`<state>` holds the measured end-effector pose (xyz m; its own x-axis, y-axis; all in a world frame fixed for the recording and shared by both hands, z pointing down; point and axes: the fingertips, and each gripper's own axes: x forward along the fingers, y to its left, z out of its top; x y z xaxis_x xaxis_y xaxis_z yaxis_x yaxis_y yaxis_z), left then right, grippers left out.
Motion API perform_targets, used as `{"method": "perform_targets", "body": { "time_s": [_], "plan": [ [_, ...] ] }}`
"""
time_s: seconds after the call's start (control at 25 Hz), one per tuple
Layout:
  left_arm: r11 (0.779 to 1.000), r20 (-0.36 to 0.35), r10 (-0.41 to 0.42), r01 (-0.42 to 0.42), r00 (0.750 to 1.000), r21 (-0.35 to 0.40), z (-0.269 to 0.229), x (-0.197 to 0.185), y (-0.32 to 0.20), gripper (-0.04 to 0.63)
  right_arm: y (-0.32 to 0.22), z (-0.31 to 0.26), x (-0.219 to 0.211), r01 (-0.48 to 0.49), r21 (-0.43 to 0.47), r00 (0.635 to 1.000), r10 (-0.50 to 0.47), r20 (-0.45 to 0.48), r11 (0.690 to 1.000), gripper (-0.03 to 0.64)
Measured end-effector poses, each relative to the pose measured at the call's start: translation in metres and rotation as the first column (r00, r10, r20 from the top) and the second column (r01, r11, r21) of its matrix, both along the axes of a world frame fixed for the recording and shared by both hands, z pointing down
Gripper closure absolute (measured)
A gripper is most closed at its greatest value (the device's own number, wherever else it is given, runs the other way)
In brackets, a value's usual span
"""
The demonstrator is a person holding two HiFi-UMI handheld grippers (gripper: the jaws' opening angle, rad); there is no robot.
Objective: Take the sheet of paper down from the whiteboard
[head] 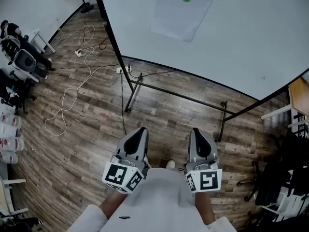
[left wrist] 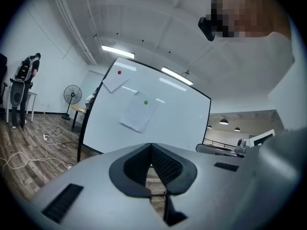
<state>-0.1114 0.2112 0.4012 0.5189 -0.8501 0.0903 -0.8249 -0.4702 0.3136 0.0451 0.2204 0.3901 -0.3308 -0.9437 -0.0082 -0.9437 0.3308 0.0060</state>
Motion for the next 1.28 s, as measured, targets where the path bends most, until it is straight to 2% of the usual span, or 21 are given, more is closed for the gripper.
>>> {"method": "perform_targets", "body": {
  "time_s": [0.32,0.6,1.04,1.28],
  "plan": [
    [1.0,-0.008,0.005,-0.005,1.0,-0.004,-0.001,-0.001,-0.004,0.589,-0.002,-0.001,-0.001,0.0,-0.006,1.0,0.0,-0.004,1.0,0.604],
    [1.0,-0.017,0.005,-0.005,1.0,-0.008,0.001,-0.01,-0.004,0.589,-0.004,-0.001,-0.007,-0.001,-0.008,1.0,0.001,0.027,1.0,0.604],
    [1.0,-0.022,-0.031,0.031,0.999,-0.006,0.008,-0.072,-0.011,0.589,-0.017,0.005,-0.07,0.041,0.009,0.999,-0.041,-0.008,0.999,0.604],
    [1.0,-0.032,-0.02,0.019,0.999,-0.024,0.021,-0.096,-0.025,0.589,-0.028,0.019,-0.098,0.026,-0.011,0.999,-0.026,0.02,1.0,0.604]
  ]
}}
